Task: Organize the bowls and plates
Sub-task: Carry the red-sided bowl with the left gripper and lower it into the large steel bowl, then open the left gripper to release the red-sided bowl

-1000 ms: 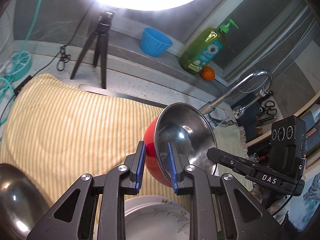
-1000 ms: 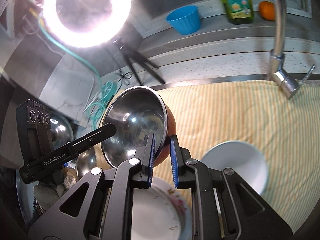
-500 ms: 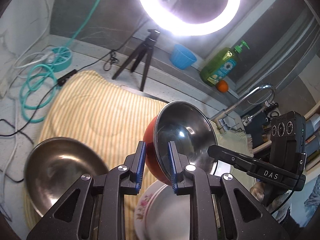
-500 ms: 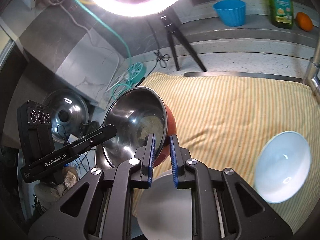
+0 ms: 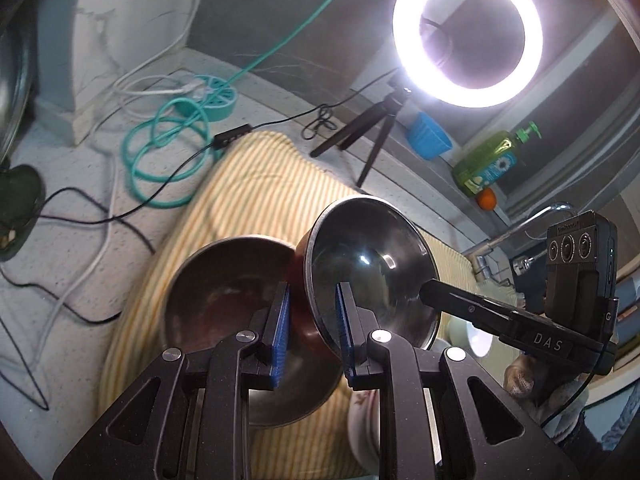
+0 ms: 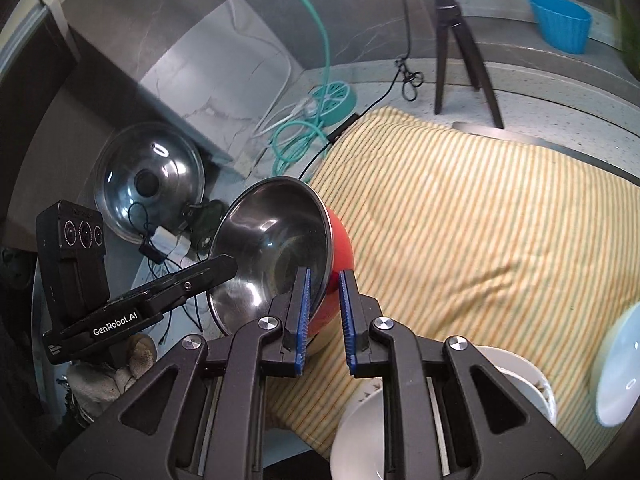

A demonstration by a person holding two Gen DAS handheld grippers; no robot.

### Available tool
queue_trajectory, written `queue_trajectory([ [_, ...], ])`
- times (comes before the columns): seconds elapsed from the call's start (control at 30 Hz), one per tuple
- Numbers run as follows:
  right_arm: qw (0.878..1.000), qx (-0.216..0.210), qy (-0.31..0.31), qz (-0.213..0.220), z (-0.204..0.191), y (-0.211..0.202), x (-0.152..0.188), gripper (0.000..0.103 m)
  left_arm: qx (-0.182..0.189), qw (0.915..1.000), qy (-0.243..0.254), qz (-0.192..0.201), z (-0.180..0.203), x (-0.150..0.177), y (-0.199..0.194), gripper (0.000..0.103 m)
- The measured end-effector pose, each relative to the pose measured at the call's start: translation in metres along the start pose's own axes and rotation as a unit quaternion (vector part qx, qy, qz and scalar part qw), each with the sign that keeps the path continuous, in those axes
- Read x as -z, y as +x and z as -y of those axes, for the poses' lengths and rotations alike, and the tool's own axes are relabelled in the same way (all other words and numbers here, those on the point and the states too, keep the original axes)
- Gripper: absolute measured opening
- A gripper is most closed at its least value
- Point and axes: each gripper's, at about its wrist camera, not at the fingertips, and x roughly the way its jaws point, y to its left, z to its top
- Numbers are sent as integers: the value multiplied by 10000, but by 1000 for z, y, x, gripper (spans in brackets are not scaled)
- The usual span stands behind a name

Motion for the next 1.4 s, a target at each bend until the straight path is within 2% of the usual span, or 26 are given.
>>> queue_trajectory([
  [0.4,9980,140,-299,-531,-15,46,4,15,-258,9992,-245,-198,-33,14,3,19],
  [1.03,9947,327,-499,-841,-18,70,6,15,-539,9976,-263,-331,-47,20,13,19],
  [1.2,9940,332,-563,-877,-19,73,7,18,-591,9974,-256,-332,-47,21,13,19],
  [1.23,9942,291,-563,-874,-19,74,7,18,-599,9973,-280,-307,-47,21,12,23],
  [1.4,9946,242,-588,-824,-21,70,7,31,-606,9975,-221,-294,-45,20,11,27],
])
